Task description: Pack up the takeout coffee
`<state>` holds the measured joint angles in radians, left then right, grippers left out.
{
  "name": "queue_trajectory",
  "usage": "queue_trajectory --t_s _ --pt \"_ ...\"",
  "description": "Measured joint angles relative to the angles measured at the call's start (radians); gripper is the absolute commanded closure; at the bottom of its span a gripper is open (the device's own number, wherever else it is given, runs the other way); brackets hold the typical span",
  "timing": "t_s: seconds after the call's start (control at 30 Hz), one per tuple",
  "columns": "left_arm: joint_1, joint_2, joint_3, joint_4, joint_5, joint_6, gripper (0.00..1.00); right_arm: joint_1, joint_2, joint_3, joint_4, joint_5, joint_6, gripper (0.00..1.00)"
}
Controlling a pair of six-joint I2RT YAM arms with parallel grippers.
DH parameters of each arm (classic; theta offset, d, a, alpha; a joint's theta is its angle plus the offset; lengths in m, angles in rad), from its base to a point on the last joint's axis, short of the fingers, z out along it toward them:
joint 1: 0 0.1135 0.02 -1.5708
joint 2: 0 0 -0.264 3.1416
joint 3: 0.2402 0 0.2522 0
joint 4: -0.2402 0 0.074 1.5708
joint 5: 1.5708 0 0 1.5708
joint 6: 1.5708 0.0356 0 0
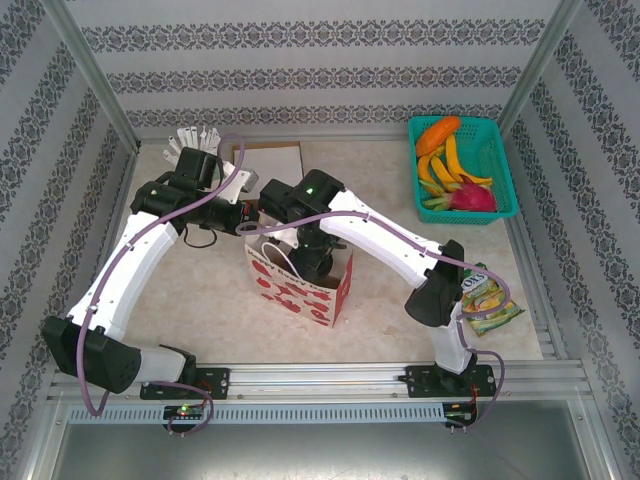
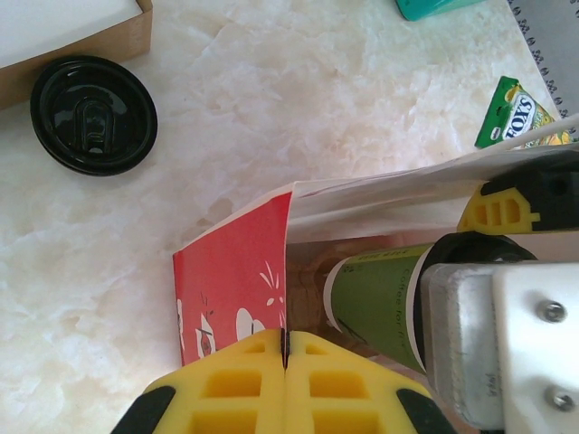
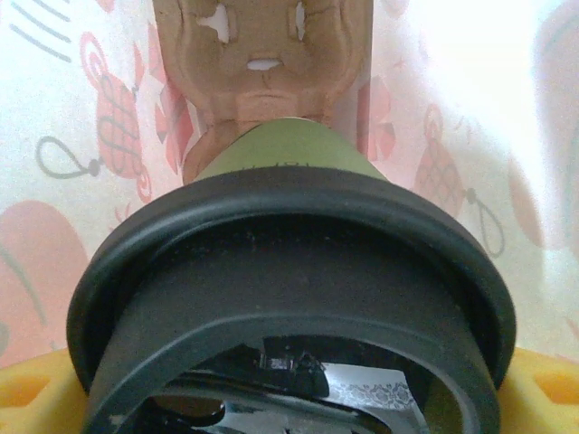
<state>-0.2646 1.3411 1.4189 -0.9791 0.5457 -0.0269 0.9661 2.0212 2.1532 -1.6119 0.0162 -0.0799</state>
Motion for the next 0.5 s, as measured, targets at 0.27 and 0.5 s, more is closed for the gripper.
queue_trajectory --t_s 0.27,0.5 --pt "0.025 0.008 0.014 0.000 0.004 0.024 1.00 -0.002 0.000 -0.031 0.000 0.006 0.006 0.39" --pt "0.027 0.023 0.037 -0.002 0.004 0.029 1.00 -0.002 0.001 -0.039 0.000 0.006 0.006 0.39"
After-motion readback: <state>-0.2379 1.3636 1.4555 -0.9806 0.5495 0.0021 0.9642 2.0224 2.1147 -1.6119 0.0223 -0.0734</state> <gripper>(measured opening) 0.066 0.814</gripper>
